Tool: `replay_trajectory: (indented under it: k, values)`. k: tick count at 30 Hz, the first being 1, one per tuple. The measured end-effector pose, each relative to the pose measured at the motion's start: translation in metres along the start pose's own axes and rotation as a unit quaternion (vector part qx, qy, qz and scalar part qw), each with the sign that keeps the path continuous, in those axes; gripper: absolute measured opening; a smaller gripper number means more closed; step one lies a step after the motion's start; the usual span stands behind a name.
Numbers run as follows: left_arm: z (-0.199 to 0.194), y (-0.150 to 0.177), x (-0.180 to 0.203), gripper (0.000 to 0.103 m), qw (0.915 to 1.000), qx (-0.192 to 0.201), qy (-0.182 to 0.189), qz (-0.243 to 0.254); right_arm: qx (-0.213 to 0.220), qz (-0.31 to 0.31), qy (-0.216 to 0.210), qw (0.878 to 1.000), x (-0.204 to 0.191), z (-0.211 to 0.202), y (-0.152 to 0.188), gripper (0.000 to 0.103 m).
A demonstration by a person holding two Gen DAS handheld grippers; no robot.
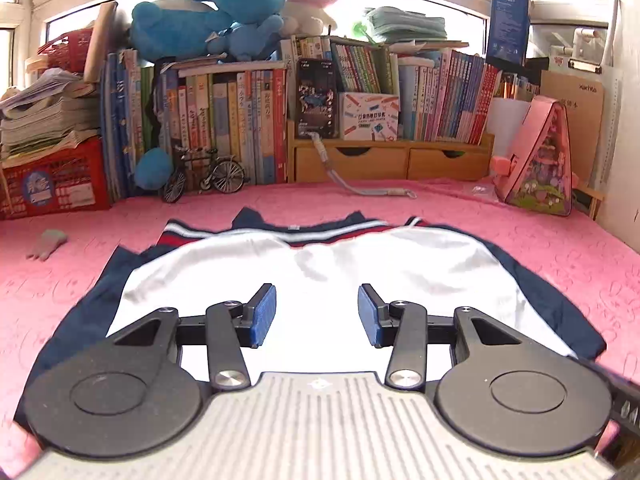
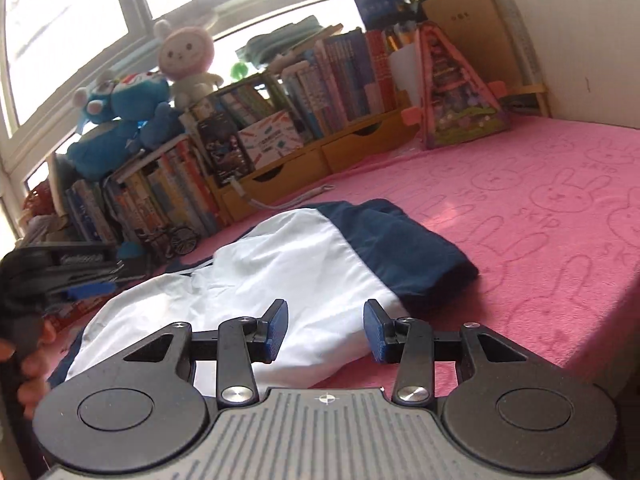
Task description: Fold clothes
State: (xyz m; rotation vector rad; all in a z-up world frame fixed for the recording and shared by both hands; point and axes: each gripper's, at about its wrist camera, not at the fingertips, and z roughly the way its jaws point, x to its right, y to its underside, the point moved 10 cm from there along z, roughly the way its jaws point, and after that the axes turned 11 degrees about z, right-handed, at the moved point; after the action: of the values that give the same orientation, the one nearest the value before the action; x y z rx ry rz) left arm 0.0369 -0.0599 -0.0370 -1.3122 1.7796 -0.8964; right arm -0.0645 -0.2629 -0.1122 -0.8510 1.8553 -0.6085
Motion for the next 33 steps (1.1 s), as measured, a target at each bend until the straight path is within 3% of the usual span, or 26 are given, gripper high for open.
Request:
replay_trajectory:
  k: [4, 9, 14, 26, 33]
  values:
    - [-0.018, 0.03, 0.013, 0.043, 0.9988, -0.029, -0.001, -0.04, 0.013, 0.01, 0.036, 0.999, 0.023, 0.006, -0.009, 0.043]
    - [-0.019, 0.047, 0.038, 0.042, 0.9991, -0.042, 0.001, -0.005, 0.002, 0.028, 0.043, 0.999, 0.031, 0.011, -0.009, 0.045]
    - [-0.011, 0.06, 0.046, 0.042, 0.9983, -0.059, -0.003, -0.003, -0.017, 0.048, 0.042, 0.998, 0.035, 0.013, -0.005, 0.047]
    - [-0.009, 0.066, 0.043, 0.042, 0.9964, -0.061, -0.041, -0.043, -0.012, 0.058, 0.041, 0.997, 0.037, 0.023, -0.01, 0.051]
    - [-0.008, 0.067, 0.041, 0.042, 0.9965, -0.059, -0.038, -0.047, -0.031, 0.098, 0.006, 0.995, 0.035, 0.043, -0.019, 0.059]
